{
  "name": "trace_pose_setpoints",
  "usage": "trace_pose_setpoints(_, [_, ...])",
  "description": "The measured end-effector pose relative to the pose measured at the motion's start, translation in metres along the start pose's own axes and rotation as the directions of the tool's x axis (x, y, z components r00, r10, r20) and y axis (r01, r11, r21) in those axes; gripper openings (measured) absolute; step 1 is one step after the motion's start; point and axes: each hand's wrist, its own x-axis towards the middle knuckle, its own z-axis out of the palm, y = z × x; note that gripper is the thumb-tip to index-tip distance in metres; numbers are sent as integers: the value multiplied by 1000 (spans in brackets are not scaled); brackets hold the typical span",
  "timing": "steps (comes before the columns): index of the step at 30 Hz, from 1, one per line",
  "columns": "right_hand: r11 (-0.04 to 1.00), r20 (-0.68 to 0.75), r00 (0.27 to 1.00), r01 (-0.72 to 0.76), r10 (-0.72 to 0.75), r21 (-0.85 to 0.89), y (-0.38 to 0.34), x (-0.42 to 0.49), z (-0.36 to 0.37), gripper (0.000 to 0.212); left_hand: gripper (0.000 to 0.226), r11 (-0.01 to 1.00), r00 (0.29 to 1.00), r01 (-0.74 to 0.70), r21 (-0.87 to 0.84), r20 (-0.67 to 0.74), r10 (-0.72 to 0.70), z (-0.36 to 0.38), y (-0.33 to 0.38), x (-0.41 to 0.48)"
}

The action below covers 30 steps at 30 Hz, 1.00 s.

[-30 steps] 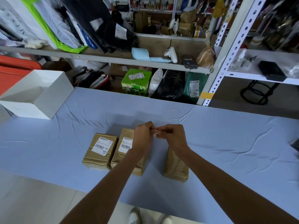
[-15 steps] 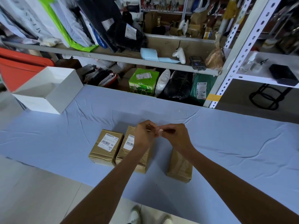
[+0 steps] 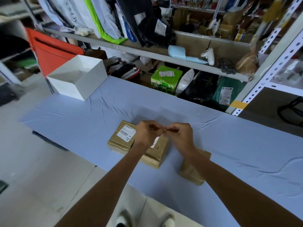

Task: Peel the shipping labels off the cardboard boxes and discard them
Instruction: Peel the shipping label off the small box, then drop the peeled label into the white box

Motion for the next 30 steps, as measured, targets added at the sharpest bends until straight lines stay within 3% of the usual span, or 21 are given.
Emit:
trace_pose_setpoints(7, [999, 114, 993, 11, -5, -47, -34, 5, 77, 12, 7, 999, 990, 41, -28, -132, -44, -79, -28, 4])
trace_pose_setpoints(10, [999, 186, 982, 38, -38, 4, -50, 5, 117, 6, 8, 996, 991, 57, -64, -119, -65, -126, -44, 7])
trace_pose_setpoints(14, [998, 238, 971, -48, 37, 39, -76, 1, 179, 9, 7, 997, 993, 59, -43, -100, -63, -195, -64, 9])
trace_pose_setpoints(20, [994, 201, 978, -74, 57, 76, -103, 4, 253, 12, 10, 1000, 995, 0, 16, -96, 2, -268, -84, 24])
trace_pose_setpoints(24, [997, 139, 987, -77, 77, -8, -119, 14, 284, 18, 10, 997, 995, -6, 76, -103, 14, -297, -92, 40])
trace_pose_setpoints(30, [992, 165, 986, -4, 25, -126, -133, 59, 317, 9, 11, 991, 991, -17, 132, -129, 35, -322, -94, 84])
